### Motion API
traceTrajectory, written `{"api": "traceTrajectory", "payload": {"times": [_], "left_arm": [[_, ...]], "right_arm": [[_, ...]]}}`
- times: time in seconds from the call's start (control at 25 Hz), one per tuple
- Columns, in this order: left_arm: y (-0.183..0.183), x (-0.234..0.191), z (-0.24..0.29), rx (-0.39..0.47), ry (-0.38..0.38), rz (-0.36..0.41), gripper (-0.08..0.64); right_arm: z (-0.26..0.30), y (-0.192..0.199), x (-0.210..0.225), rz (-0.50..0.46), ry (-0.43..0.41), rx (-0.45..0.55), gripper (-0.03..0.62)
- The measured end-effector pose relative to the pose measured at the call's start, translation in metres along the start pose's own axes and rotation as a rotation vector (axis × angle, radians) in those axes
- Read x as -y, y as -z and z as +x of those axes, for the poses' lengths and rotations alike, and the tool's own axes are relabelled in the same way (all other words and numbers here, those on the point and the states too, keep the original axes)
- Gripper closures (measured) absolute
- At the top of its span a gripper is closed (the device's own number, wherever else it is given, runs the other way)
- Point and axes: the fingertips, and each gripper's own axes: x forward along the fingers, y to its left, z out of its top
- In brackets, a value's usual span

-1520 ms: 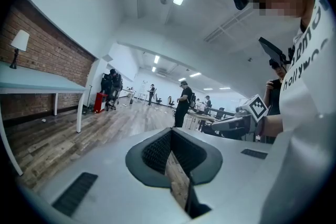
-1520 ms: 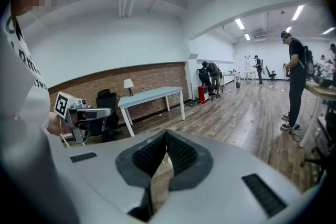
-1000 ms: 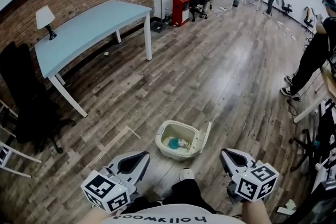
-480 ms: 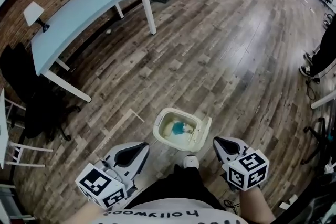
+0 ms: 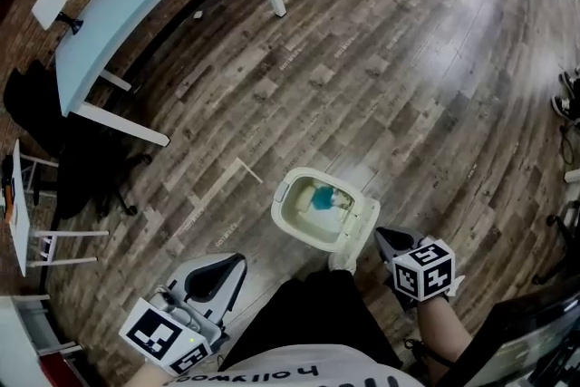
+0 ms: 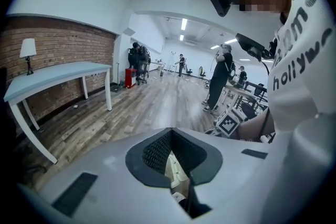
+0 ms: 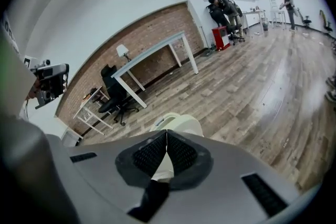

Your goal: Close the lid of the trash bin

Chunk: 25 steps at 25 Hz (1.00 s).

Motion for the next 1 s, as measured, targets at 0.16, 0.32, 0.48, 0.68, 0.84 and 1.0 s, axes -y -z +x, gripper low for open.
{"api": "traceTrajectory", "payload": {"times": [0.16,0.32,0.48,0.68,0.84,1.0], "left_arm": [[0.0,-0.018,0.001,0.003,-0.058,-0.109,0.554],[0.006,-0.026,0.004,-0.02,-0.092,-0.12,0.554],[0.009,-0.031,0.008,-0.033,-0.103,-0.136,0.554],[0.01,-0.037,0.016,-0.038,-0.12,-0.15,0.554],[0.01,-0.044,0.017,-0.036,-0.148,-0.152,0.554],[0.014,-0.052,0.009,-0.034,-0.194,-0.171,0.553]], "right_arm": [[0.027,0.009,0.016,-0.032,0.001,-0.099,0.583],[0.041,0.007,0.013,-0.06,-0.032,-0.142,0.583],[0.053,-0.003,0.002,-0.081,-0.076,-0.158,0.583],[0.074,-0.016,-0.011,-0.136,-0.138,-0.178,0.583],[0.092,-0.022,-0.018,-0.182,-0.183,-0.202,0.583],[0.11,-0.03,-0.024,-0.208,-0.209,-0.217,0.583]]}}
